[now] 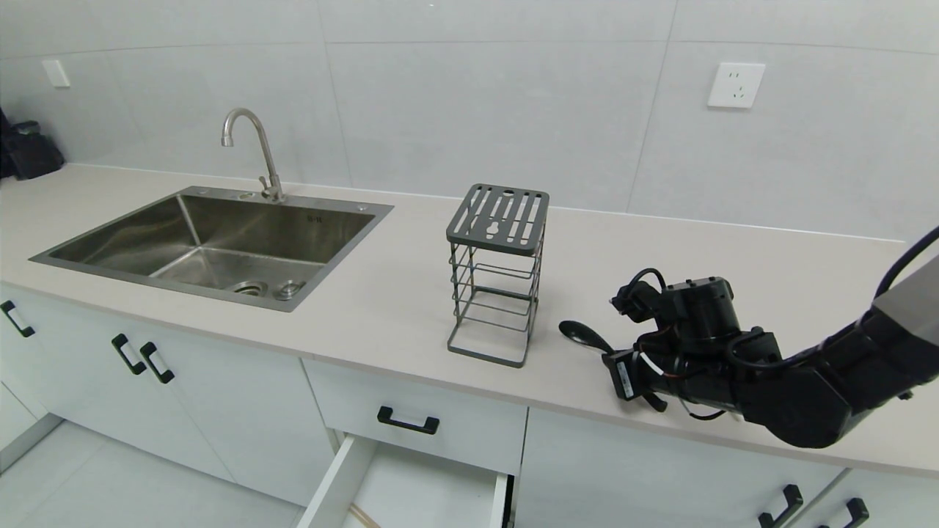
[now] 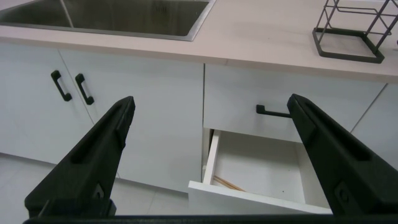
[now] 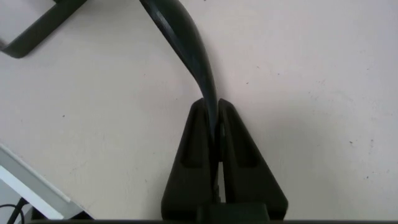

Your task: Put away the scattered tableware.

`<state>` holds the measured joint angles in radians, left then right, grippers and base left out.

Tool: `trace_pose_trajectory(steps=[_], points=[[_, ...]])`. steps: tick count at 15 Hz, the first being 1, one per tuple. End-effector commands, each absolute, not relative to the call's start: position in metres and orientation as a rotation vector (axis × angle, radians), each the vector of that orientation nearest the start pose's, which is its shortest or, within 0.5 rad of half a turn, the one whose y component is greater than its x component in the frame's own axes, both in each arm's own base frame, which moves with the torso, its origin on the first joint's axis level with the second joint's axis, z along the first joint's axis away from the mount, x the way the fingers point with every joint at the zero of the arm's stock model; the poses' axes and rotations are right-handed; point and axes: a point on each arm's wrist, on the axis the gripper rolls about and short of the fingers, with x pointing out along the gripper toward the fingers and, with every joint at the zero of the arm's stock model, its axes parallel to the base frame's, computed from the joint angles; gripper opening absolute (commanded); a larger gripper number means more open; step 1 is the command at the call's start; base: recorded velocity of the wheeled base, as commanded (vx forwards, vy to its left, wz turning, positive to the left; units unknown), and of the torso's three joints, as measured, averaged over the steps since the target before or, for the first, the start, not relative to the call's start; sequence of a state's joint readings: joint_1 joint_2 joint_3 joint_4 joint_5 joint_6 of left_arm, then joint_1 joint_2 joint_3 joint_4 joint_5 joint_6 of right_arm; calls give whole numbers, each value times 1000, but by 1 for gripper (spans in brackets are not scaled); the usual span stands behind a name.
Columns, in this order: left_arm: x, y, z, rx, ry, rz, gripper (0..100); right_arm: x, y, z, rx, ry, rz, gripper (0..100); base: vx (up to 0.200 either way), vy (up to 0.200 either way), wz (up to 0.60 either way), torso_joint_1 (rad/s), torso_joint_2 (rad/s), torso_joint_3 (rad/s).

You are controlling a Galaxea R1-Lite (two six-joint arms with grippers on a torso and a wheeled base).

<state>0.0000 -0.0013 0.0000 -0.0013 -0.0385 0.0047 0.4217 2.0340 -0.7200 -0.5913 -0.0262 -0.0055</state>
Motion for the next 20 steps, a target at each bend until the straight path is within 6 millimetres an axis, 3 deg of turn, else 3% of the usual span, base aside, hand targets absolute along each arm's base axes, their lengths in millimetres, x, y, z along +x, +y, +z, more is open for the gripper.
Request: trace_pose_trajectory(steps=[1, 10, 20], points=[[-23, -1, 76, 5, -2, -38, 100, 299, 134, 50, -169, 714, 383, 0, 0, 0, 0, 0, 0, 0], [-23, -1, 76, 5, -2, -38, 100, 275, 130, 81, -171, 610, 413, 0, 0, 0, 0, 0, 0, 0], [-23, -1, 76, 5, -2, -38, 100, 256, 135, 91, -202, 569, 465, 0, 0, 0, 0, 0, 0, 0]])
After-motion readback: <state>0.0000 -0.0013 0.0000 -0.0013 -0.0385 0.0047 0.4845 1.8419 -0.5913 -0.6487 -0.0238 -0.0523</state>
